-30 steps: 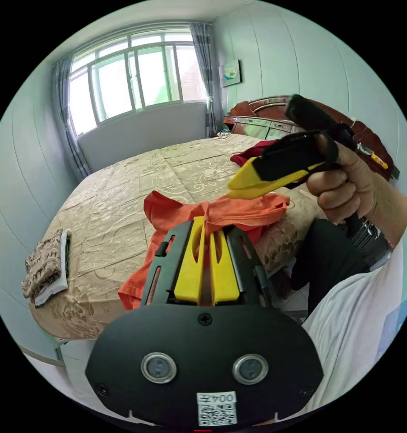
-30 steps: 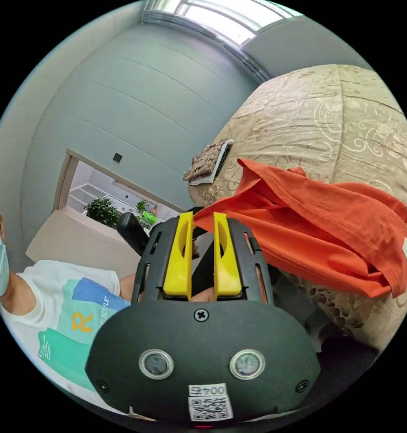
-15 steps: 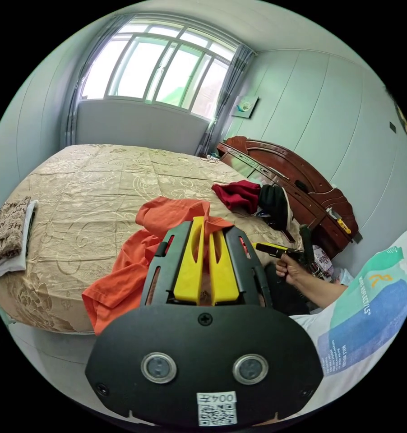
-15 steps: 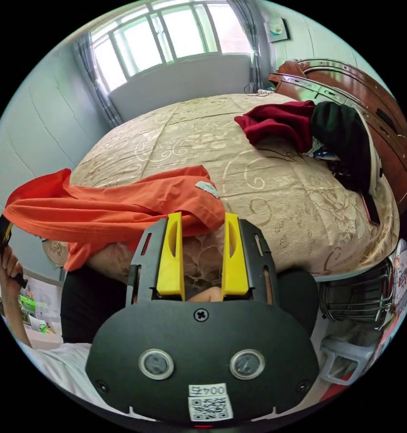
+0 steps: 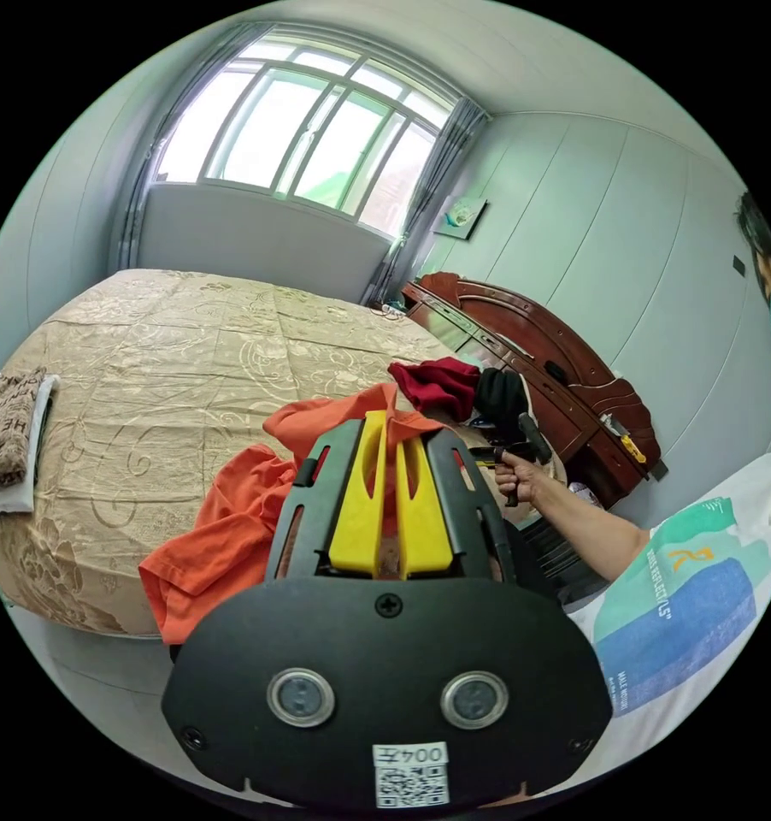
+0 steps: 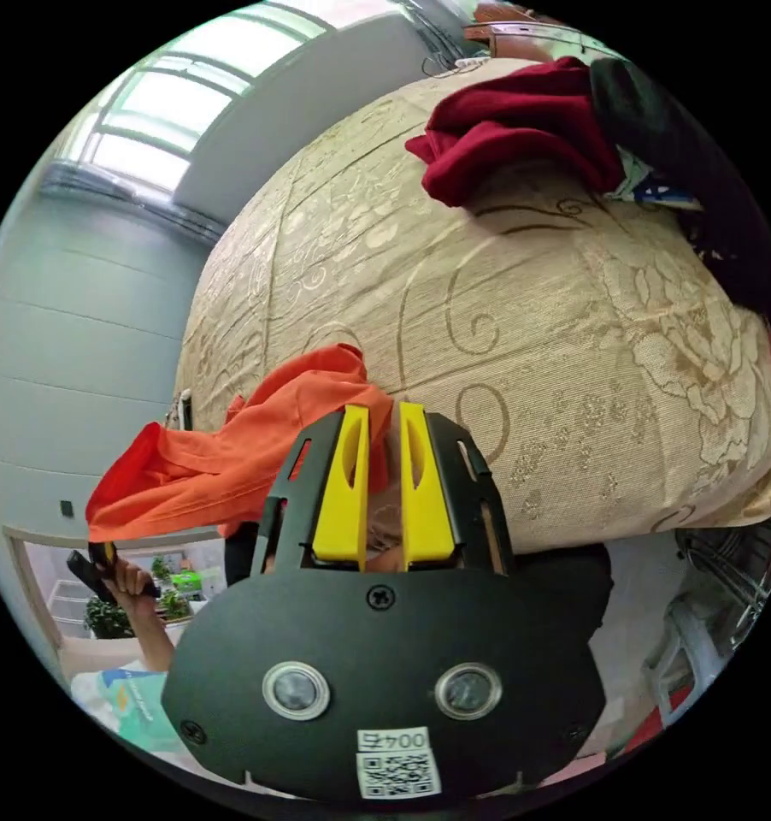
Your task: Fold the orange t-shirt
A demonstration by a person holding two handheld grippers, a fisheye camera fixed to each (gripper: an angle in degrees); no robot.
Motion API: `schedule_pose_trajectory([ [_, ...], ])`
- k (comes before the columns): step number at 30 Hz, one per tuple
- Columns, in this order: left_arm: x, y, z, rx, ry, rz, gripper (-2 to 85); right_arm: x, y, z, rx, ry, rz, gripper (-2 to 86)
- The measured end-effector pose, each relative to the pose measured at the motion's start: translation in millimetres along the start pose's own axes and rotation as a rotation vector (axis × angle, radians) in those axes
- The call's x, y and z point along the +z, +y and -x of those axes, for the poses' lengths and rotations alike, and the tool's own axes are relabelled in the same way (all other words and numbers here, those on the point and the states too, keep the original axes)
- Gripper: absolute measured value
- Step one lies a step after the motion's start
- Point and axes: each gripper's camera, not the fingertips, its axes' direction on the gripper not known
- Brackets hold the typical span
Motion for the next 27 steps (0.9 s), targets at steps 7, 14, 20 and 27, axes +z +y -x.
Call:
schedule_pose_trajectory([
  [7,12,-8,-16,0.038,-0.005,0.034,0.1,-24,38,6,-0.076,0.153,-0.008,7.8],
  [14,28,-4,-21,0.0,0.01,0.053,0.0,-43,83,121,-0.674,0.44,-0.148,9.0],
  [20,44,-13,-28,-0.014,0.018,0.042,-0.1,11,91,166,-1.077,0.656,-0.021,9.3],
  [27,69,-30,-38,-0.032,0.029,0.04,-0.1,5,82,170,-1.205,0.568,0.097,9.2],
])
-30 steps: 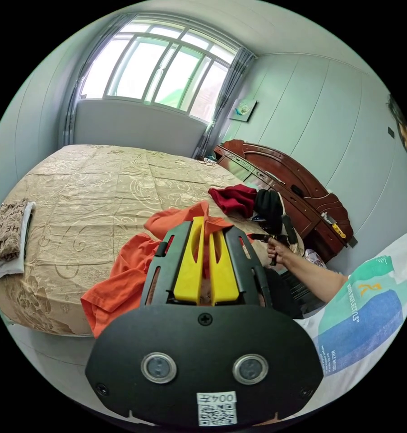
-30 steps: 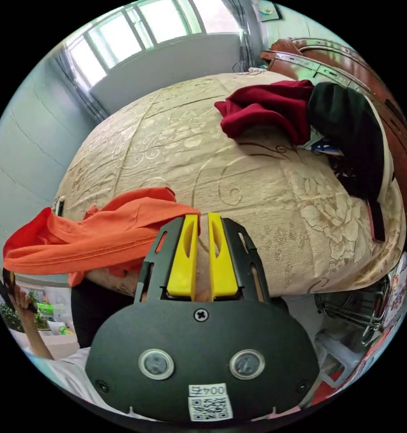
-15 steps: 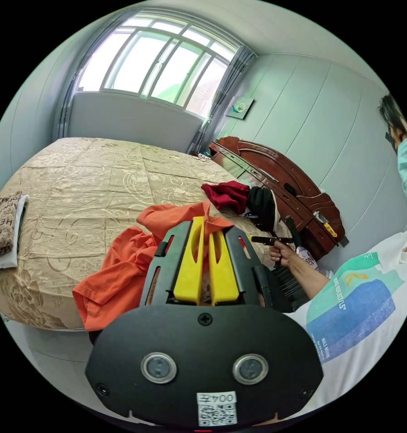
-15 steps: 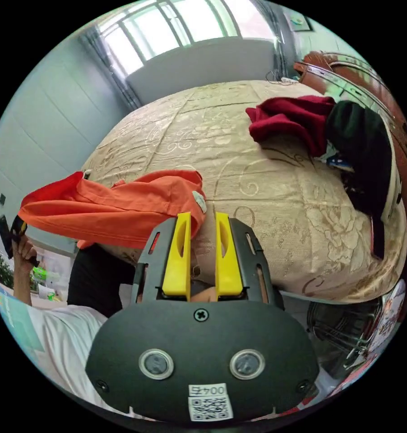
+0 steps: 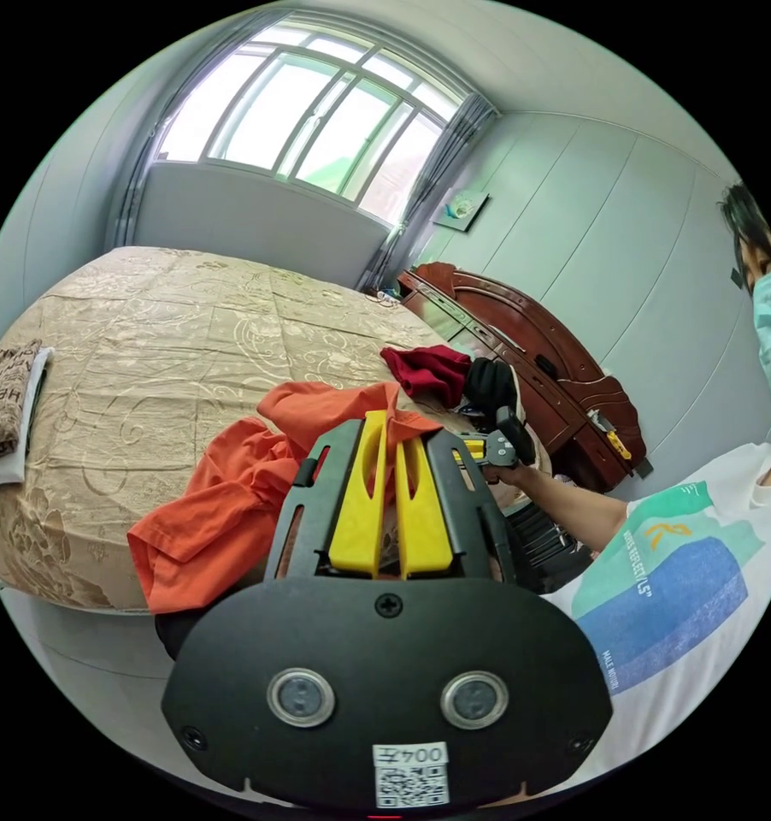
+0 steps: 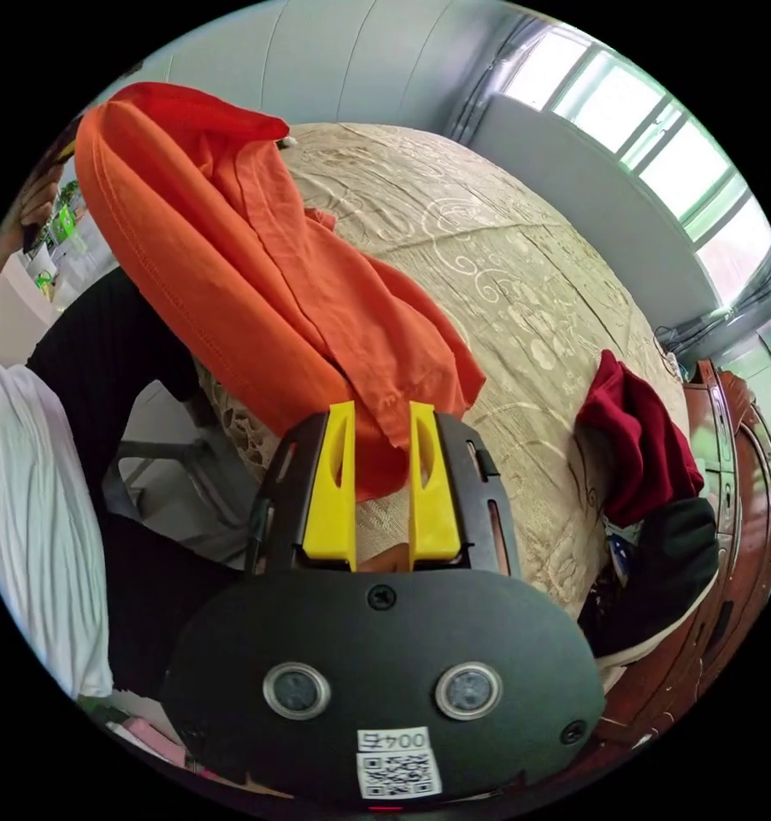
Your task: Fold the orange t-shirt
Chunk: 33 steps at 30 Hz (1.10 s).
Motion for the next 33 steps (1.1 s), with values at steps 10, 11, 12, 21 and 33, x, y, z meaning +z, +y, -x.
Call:
schedule_pose_trajectory([
  [10,41,-29,-21,-0.013,0.0,-0.004,-0.1,-17,10,-10,-0.001,0.134,-0.004,6.6],
  [11,43,-30,-23,-0.013,0.0,-0.003,-0.1,-17,12,-3,-0.042,0.171,0.003,6.5],
  [12,48,-34,-25,-0.013,0.001,-0.001,-0.1,-17,15,0,-0.055,0.205,0.006,6.4],
  [21,85,-58,-49,-0.014,0.002,-0.002,0.1,-37,33,-27,-0.001,0.151,-0.026,3.8],
  [33,114,-140,-68,0.036,0.001,-0.027,0.0,-156,79,-159,0.407,0.051,-0.105,-0.7],
])
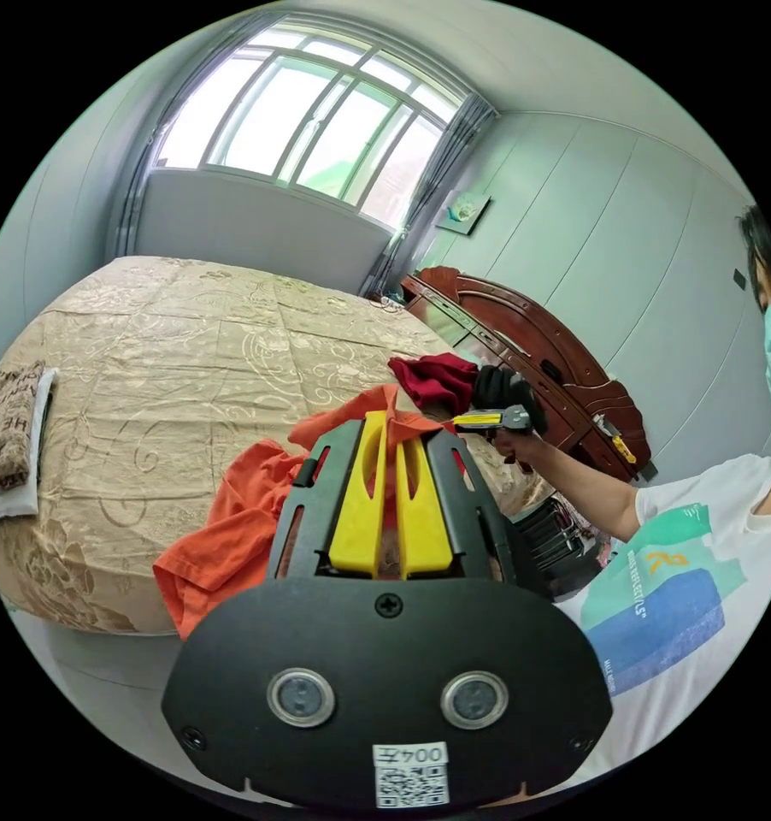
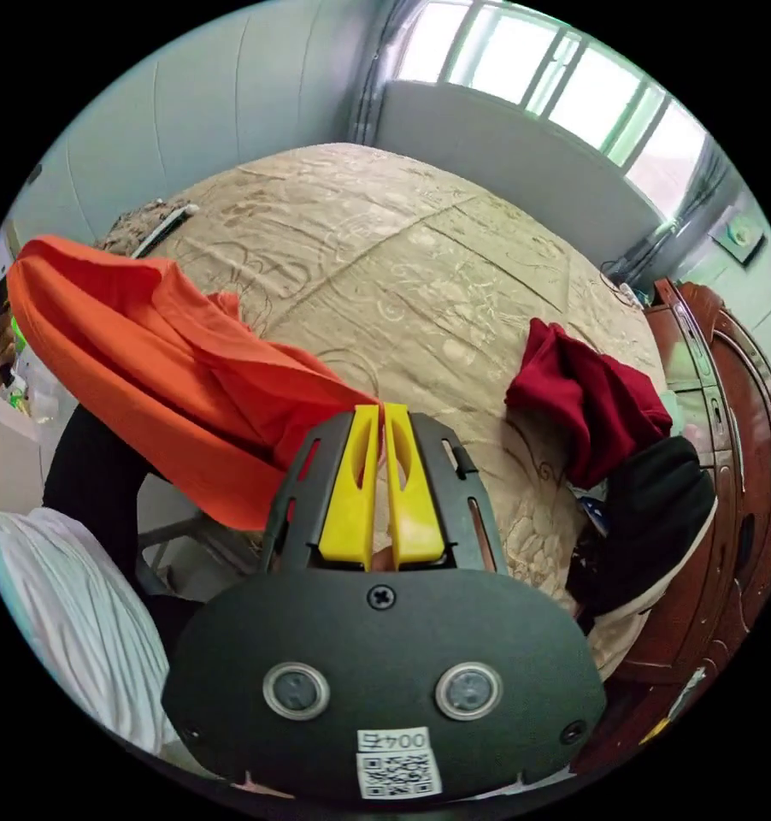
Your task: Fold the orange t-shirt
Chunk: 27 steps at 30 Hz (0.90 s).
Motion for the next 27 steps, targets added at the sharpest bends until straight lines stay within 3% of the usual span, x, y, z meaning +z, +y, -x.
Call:
schedule_pose_trajectory([
  [6,-76,-184,-17,0.105,0.005,-0.199,0.0,-232,-55,-108,0.297,0.062,-0.413,-0.7],
  [12,-192,-314,-90,0.276,-0.013,-0.41,0.0,-432,-49,-99,0.265,0.306,-0.736,-0.8],
  [15,-211,-329,-120,0.325,-0.077,-0.408,0.0,-469,-41,-81,0.19,0.436,-0.706,-0.8],
  [18,-209,-320,-136,0.354,-0.112,-0.37,0.0,-490,-16,-75,0.175,0.421,-0.735,-0.8],
  [27,-218,-276,-176,0.424,-0.012,-0.371,0.0,-513,57,-70,0.141,0.443,-0.75,-0.7],
])
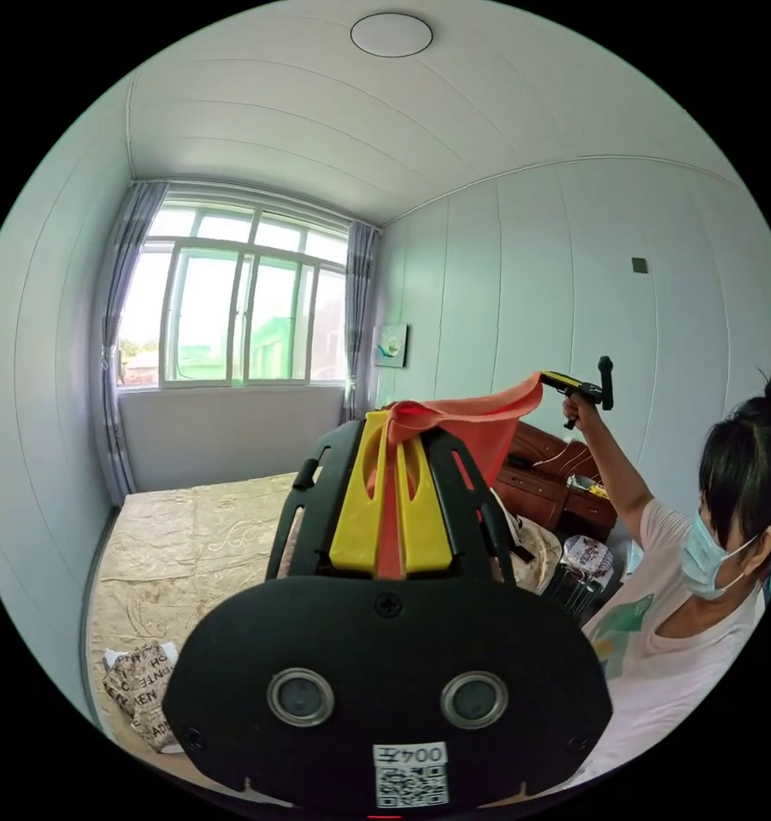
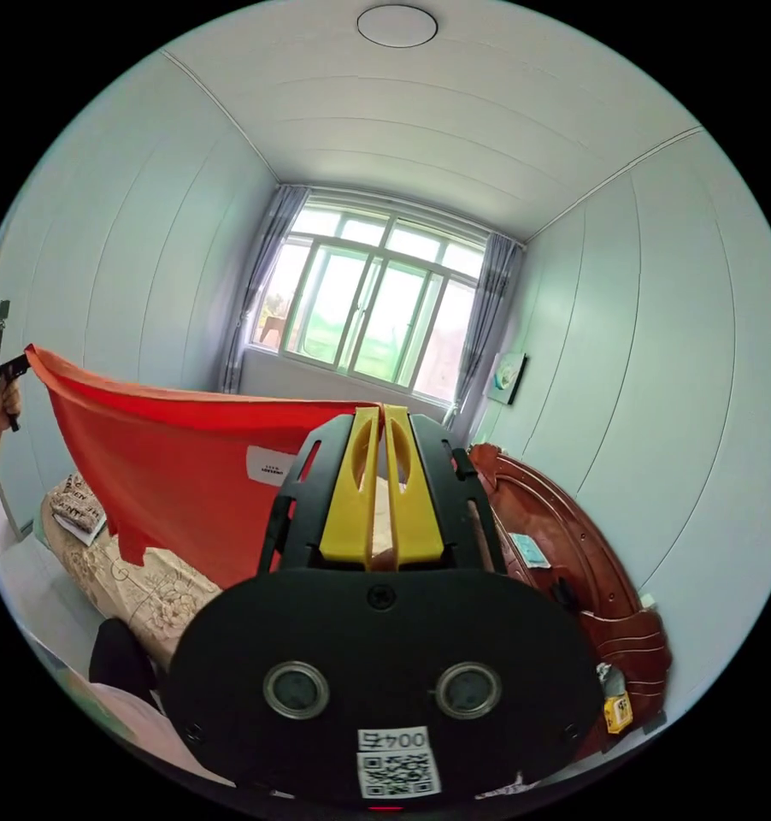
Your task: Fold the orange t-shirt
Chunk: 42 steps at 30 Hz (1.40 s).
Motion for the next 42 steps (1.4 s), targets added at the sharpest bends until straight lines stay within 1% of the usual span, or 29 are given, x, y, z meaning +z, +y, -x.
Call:
schedule_pose_trajectory([
  [3,-4,-3,-17,0.077,-0.024,0.013,-0.1,-2,12,-9,0.006,-0.024,0.001,-0.7],
  [8,22,16,-1,0.036,-0.047,0.066,-0.1,29,35,-2,-0.024,-0.048,0.048,-0.8],
  [11,48,36,27,-0.037,-0.082,0.115,0.0,61,52,5,-0.04,-0.13,0.113,-0.8],
  [13,73,51,53,-0.074,-0.14,0.158,0.0,82,67,7,-0.028,-0.199,0.161,-0.8],
  [17,135,75,98,-0.127,-0.195,0.247,0.1,146,135,18,0.037,-0.373,0.334,-0.8],
  [19,197,99,133,-0.181,-0.184,0.33,0.2,178,179,23,0.1,-0.448,0.408,-0.8],
  [20,214,107,142,-0.197,-0.174,0.347,0.2,199,212,26,0.154,-0.492,0.457,-0.8],
  [21,252,125,160,-0.228,-0.166,0.395,0.2,222,247,29,0.217,-0.531,0.504,-0.7],
  [22,292,146,176,-0.261,-0.177,0.455,0.3,233,265,31,0.25,-0.547,0.532,-0.7],
  [23,313,158,185,-0.286,-0.172,0.48,0.3,257,301,35,0.318,-0.567,0.586,-0.7],
  [25,396,218,212,-0.389,-0.101,0.581,0.6,291,355,39,0.443,-0.591,0.666,-0.7],
  [26,417,234,216,-0.396,-0.095,0.614,0.8,312,391,40,0.542,-0.621,0.713,-0.6],
  [27,456,268,222,-0.388,-0.12,0.705,1.1,332,426,41,0.636,-0.636,0.758,-0.6],
  [28,492,305,227,-0.392,-0.151,0.81,1.8,341,442,42,0.678,-0.638,0.779,-0.6],
  [29,507,325,230,-0.403,-0.146,0.857,2.1,358,472,46,0.754,-0.65,0.822,-0.5],
  [30,528,363,235,-0.45,-0.124,0.923,3.4,373,497,50,0.816,-0.669,0.861,-0.5],
  [31,537,397,242,-0.526,-0.094,0.939,4.9,379,508,53,0.839,-0.675,0.873,-0.5],
  [32,538,411,245,-0.566,-0.074,0.925,5.7,389,525,59,0.872,-0.688,0.894,-0.5],
  [34,518,457,255,-0.726,0.007,0.78,8.2,402,540,70,0.898,-0.719,0.912,-0.5],
  [35,510,465,255,-0.744,0.026,0.742,8.6,409,545,78,0.914,-0.74,0.906,-0.5],
  [36,493,474,246,-0.728,0.074,0.663,9.5,415,548,84,0.939,-0.774,0.893,-0.5],
  [37,473,477,227,-0.663,0.134,0.58,10.3,418,549,87,0.955,-0.793,0.886,-0.5],
  [38,461,479,213,-0.617,0.159,0.549,10.6,422,550,95,0.98,-0.821,0.87,-0.5],
  [40,409,488,133,-0.401,0.191,0.478,13.2,425,547,112,1.003,-0.852,0.845,-0.5],
  [41,395,492,109,-0.347,0.195,0.463,14.0,425,544,126,1.019,-0.875,0.826,-0.5],
  [42,368,500,60,-0.24,0.208,0.444,15.2,424,539,142,1.019,-0.901,0.812,-0.5],
])
